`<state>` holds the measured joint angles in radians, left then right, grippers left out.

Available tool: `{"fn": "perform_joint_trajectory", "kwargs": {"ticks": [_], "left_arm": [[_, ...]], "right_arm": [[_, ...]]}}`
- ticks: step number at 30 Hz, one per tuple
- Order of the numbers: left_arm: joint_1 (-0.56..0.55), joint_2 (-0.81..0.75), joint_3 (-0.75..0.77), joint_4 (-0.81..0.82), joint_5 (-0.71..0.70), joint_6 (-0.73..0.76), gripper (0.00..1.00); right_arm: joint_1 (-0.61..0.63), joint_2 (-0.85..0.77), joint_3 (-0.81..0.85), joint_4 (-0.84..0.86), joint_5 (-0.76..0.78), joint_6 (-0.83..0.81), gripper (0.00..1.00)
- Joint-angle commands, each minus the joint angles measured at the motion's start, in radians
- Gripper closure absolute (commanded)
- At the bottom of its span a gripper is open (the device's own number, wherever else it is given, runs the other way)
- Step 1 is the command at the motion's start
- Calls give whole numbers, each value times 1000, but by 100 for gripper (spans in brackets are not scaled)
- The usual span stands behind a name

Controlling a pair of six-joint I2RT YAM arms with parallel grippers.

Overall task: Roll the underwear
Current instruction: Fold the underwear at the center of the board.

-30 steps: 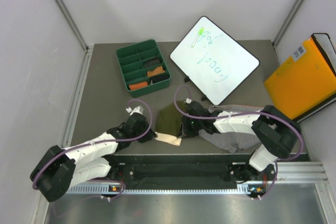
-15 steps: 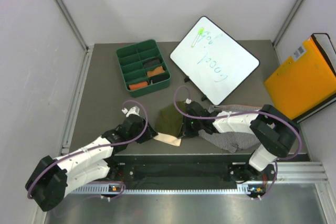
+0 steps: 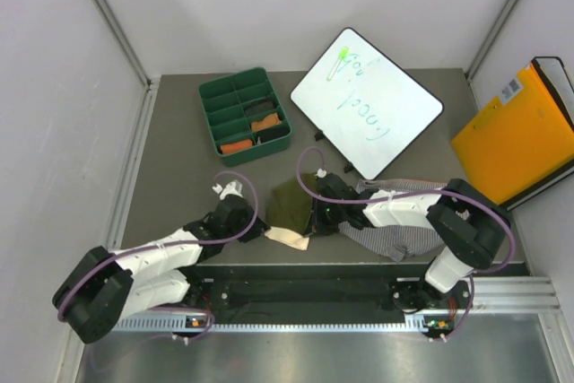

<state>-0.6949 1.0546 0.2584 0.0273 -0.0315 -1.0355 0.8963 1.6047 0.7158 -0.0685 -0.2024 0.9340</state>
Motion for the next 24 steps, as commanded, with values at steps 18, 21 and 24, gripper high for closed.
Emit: {"fn": "perform_joint_trajectory", "kwargs": {"ticks": [18, 21, 24], "left_arm": [[-2, -93, 90, -257, -68, 184, 100], [-3, -99, 114, -285, -82, 213, 100], [-5, -105, 124, -297, -87, 227, 100]], "right_arm": [[55, -63, 167, -333, 199, -132, 55], [67, -133, 195, -349, 235, -130, 52], [78, -167, 189, -262, 204, -120, 59]]}}
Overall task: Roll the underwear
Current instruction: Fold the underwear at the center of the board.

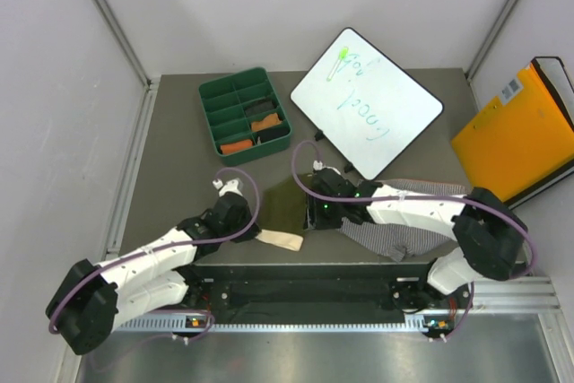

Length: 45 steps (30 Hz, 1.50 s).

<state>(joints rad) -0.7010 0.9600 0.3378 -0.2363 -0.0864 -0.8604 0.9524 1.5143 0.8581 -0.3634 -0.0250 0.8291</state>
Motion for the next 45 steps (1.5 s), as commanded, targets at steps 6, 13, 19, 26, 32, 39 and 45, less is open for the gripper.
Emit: {"fn": "perform_joint_trajectory", "kwargs": {"ticks": [6, 13, 19, 26, 32, 39, 45], "left_arm": [[1, -14, 41, -32, -26, 54, 100], [1, -41, 47, -35, -23, 67, 100], [-2, -84, 76, -38, -7, 63, 100], [-44, -92, 96, 26, 31, 31, 100], [-103, -43, 136, 40, -3, 58, 100], [-172, 34, 188, 37, -58, 90, 100], [-233, 98, 225, 46, -96, 100, 100]], "right_arm": [[69, 42, 51, 233, -168, 16, 77], [94, 228, 99, 351, -270, 44, 84], [95, 311, 105, 274, -243, 41, 85], [94, 278, 98, 288, -230, 21, 86], [94, 115, 39, 232, -152, 22, 72], [82, -100, -47, 87, 14, 50, 67], [66, -77, -120, 144, -4, 82, 77]]}}
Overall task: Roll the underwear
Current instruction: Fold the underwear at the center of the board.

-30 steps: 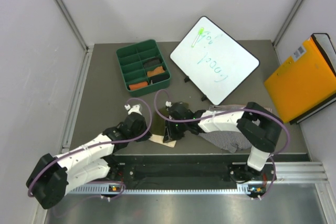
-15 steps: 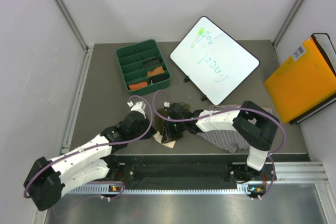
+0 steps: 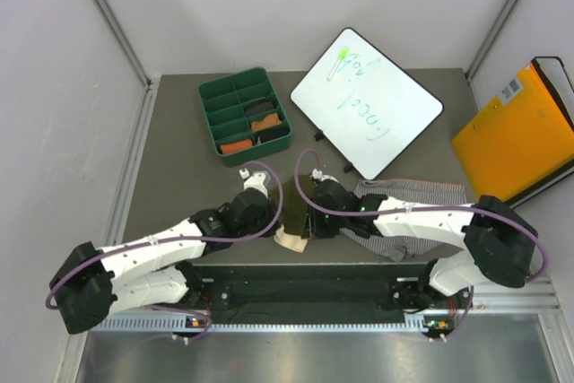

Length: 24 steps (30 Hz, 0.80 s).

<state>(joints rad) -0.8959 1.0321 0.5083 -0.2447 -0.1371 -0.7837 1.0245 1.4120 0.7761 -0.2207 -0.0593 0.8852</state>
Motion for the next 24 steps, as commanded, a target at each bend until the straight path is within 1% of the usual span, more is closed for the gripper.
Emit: {"fn": "perform_joint_trajectory", "kwargs": {"ticks": [1, 6, 12, 19, 21, 24], "left_arm": [[-46, 34, 59, 59, -50, 21, 100], [-101, 91, 87, 77, -79, 27, 100], [-165, 163, 102, 137, -88, 31, 100], [-218, 256, 111, 199, -90, 20, 100], [-228, 272, 113, 193, -101, 5, 100], [-229, 302, 107, 139, -147, -38, 100]], "right_arm": [[-6, 40, -46, 4, 29, 31, 77], [-9, 84, -66, 61, 13, 32, 78], [-20, 133, -78, 83, 6, 29, 79], [-23, 143, -109, 106, -2, 38, 80], [-27, 142, -112, 107, -2, 38, 80], [-29, 136, -117, 104, -1, 40, 80]]}}
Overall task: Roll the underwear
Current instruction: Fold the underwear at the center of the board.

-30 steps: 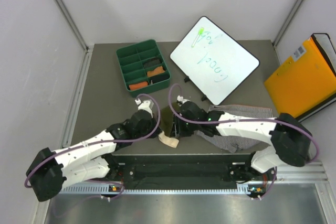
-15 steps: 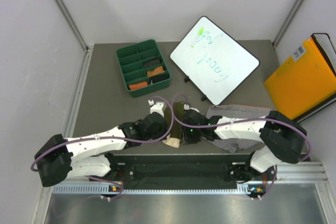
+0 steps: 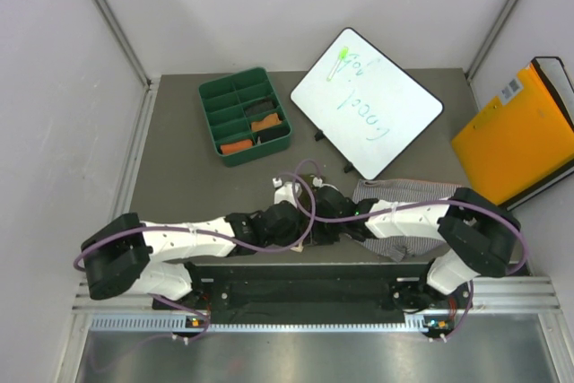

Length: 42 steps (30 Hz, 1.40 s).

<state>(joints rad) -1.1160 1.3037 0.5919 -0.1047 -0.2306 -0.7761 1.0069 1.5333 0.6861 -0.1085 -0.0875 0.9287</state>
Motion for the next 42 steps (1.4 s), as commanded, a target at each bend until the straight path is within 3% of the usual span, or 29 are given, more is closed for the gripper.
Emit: {"fn": "perform_joint_trajectory", "kwargs": {"ticks": [1, 7, 14, 25, 36, 39, 42], "left_arm": [[-7, 40, 19, -16, -71, -63, 100], [-8, 26, -55, 71, -29, -72, 100], [-8, 28, -87, 129, -1, -69, 100], [-7, -26, -153, 197, 20, -77, 100], [-8, -11, -149, 197, 28, -77, 100], [-8, -3, -147, 192, 30, -80, 100], [-8, 5, -147, 188, 28, -88, 100]], "right_arm": [[-10, 4, -28, -14, 31, -4, 79], [-40, -129, -60, -102, 78, -2, 63], [-152, -311, -102, -28, 75, -50, 45], [-218, -112, 36, 167, -70, -166, 25], [-218, 48, 145, 168, -80, -223, 23], [-218, 77, 164, 171, -78, -228, 28], [-218, 77, 184, 132, -46, -229, 46]]}}
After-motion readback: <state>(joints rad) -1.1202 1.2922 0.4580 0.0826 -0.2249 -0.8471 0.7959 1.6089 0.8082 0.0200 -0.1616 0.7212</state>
